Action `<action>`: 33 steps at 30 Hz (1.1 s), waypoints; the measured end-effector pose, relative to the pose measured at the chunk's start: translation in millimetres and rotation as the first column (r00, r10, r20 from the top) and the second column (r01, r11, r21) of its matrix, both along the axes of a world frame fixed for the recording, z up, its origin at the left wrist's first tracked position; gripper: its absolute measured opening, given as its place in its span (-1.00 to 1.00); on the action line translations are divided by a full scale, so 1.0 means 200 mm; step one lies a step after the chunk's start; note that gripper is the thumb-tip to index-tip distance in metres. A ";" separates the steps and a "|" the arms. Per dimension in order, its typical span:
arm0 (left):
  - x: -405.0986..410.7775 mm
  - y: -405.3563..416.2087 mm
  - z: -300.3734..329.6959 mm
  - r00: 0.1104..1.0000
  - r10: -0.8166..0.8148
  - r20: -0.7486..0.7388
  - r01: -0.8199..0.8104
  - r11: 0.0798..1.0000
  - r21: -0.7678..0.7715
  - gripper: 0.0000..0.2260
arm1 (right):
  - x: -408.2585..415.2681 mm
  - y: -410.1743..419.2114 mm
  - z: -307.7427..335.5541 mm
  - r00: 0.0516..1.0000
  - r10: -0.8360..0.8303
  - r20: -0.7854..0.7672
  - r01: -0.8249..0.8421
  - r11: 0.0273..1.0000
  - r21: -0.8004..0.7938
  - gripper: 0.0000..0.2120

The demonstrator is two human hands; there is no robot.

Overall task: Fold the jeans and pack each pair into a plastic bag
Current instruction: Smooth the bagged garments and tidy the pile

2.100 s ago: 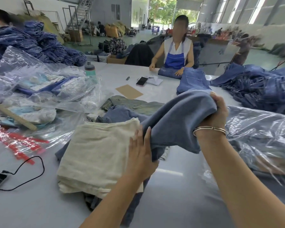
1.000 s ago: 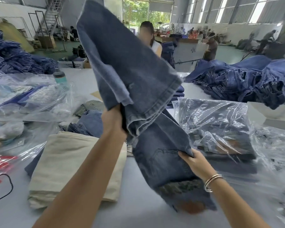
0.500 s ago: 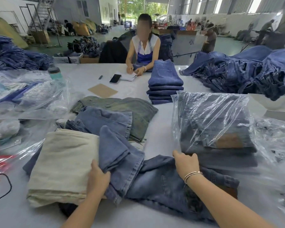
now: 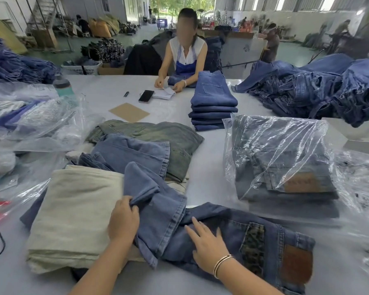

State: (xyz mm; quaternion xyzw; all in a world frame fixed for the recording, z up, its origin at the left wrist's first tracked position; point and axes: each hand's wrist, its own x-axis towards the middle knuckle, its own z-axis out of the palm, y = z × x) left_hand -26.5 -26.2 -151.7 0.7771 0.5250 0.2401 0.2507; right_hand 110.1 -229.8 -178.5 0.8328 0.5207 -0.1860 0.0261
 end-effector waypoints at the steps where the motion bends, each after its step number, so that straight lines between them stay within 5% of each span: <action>1: -0.03 0.02 -0.01 0.988 0.096 0.119 -0.084 0.991 -0.101 -0.86 | 0.00 0.01 -0.02 1.000 -0.014 0.001 0.014 0.999 -0.032 -0.33; 4: -0.15 0.05 -0.05 0.847 0.432 0.309 -0.284 0.860 -0.424 -0.74 | 0.02 0.00 -0.05 0.997 -0.061 -0.039 0.053 0.983 -0.176 -0.28; 6: -0.21 0.04 -0.08 0.789 0.514 0.337 -0.302 0.802 -0.516 -0.69 | 0.03 -0.02 -0.07 0.996 -0.069 -0.049 0.055 0.968 -0.245 -0.27; 15: -0.21 -0.09 -0.11 0.644 0.621 0.446 -0.356 0.760 -0.544 -0.77 | 0.08 0.04 -0.02 0.997 -0.068 -0.031 0.057 0.962 -0.267 -0.28; 20: -0.22 -0.19 -0.14 0.591 0.640 0.491 -0.368 0.756 -0.542 -0.59 | 0.10 0.09 -0.02 0.985 -0.169 -0.021 0.158 0.956 -0.248 -0.39; 23: -0.21 -0.22 -0.05 0.608 0.562 0.561 -0.397 0.827 -0.398 -0.44 | 0.12 0.13 -0.03 0.975 -0.223 -0.011 0.215 0.949 -0.229 -0.39; 26: -0.20 -0.28 -0.02 0.822 0.364 0.437 -0.434 0.899 0.067 -0.38 | 0.13 0.17 -0.03 0.946 -0.317 -0.063 0.308 0.944 -0.121 -0.48; 29: -0.15 -0.37 -0.07 0.961 -0.032 0.274 -0.110 0.868 0.484 -0.57 | 0.15 0.20 -0.05 0.951 -0.310 0.005 0.307 0.941 0.143 -0.69; 31: -0.08 -0.45 -0.11 0.925 -0.352 0.141 0.284 0.890 0.357 -0.69 | 0.16 0.21 -0.06 0.961 -0.273 0.037 0.257 0.938 0.234 -0.65; 33: 0.01 -0.53 -0.18 0.892 -0.439 -0.107 0.442 0.897 0.006 -0.46 | 0.15 0.22 -0.08 0.975 -0.224 0.016 0.218 0.963 0.160 -0.58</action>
